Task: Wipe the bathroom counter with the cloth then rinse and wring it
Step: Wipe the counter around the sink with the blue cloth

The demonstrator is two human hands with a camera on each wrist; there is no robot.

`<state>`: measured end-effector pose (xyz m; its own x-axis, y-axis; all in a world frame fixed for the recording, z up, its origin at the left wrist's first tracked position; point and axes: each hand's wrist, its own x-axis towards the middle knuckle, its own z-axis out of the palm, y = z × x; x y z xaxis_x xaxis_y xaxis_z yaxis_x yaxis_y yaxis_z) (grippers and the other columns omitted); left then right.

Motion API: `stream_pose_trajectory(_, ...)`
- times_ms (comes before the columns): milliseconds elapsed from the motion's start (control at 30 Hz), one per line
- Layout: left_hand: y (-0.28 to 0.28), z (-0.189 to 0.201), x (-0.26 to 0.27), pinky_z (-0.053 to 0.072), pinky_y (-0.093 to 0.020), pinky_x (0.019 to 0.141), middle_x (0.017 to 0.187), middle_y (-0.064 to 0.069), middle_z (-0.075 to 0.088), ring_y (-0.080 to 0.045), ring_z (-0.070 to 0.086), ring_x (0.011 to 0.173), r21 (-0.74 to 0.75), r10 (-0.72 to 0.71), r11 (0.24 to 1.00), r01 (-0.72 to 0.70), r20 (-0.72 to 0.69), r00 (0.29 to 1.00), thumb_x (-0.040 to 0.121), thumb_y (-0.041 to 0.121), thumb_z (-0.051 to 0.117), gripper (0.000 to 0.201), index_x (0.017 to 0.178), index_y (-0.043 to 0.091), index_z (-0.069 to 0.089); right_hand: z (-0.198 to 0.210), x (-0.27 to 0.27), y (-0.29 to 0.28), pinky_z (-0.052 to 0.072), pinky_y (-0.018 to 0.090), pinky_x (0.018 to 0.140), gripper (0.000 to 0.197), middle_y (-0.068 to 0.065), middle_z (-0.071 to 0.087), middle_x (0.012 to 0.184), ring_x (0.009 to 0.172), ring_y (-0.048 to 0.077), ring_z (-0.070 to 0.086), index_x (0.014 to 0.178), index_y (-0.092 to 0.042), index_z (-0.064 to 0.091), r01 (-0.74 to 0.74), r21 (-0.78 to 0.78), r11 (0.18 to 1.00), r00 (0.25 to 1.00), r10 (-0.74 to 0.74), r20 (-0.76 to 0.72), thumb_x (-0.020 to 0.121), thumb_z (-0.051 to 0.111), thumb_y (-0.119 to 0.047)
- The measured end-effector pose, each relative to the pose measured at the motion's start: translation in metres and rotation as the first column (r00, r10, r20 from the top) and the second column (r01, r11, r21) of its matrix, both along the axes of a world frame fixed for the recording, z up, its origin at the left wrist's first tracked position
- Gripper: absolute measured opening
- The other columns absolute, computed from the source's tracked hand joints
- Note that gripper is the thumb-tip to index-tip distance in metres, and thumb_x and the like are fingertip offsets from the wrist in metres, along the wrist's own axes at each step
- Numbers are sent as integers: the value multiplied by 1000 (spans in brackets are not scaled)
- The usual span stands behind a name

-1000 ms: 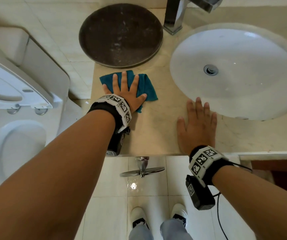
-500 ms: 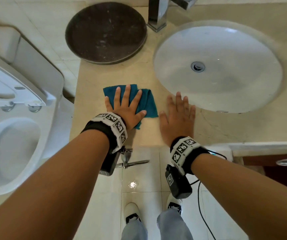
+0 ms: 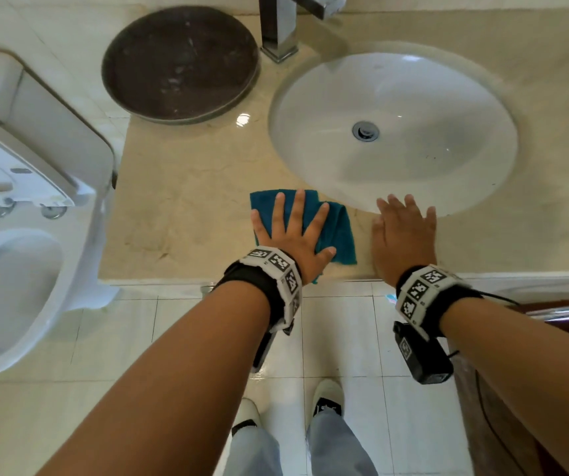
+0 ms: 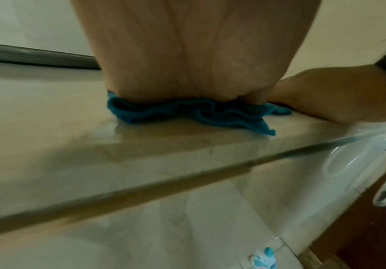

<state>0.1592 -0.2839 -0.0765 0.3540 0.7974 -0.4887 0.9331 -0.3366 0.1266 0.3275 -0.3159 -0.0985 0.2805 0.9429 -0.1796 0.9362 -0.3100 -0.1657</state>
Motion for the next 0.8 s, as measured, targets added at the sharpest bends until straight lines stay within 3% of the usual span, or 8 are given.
stream_pose_trajectory(300,5,-1,45,-16,-60,106,155,2,-25,-29,-26,141,32,-60,998,59,29,998,93,60,26,68,146,41,-10,1,1,-3,-3,40,117,44,0,40,146,143,19,21,141,-16,38,-22,118,993,996,32,-85,99,26,-22)
stream_pose_trajectory(467,6,-2,29,-15,-55,110,153,6,-28,-23,-26,141,19,-119,993,118,31,992,93,60,25,67,145,43,-14,-2,2,-3,-1,41,117,51,0,43,144,141,20,24,138,-16,41,-24,128,992,996,34,-76,94,18,-27)
stream_pose_trajectory(633,10,-1,-31,-12,-53,112,152,8,-31,-21,-26,141,1,-7,1000,7,-16,1000,92,61,23,68,142,44,-20,-1,3,-3,-1,41,118,45,-1,44,143,141,20,25,138,-17,42,-23,118,993,995,34,-95,97,25,-24)
stream_pose_trajectory(800,-5,-1,-19,-13,-58,110,152,3,-32,-27,-27,140,20,78,997,-77,-26,997,91,64,21,70,143,41,-20,-2,2,-4,-1,41,118,43,1,47,141,140,21,27,137,-15,44,-16,146,989,993,33,-115,97,30,-22)
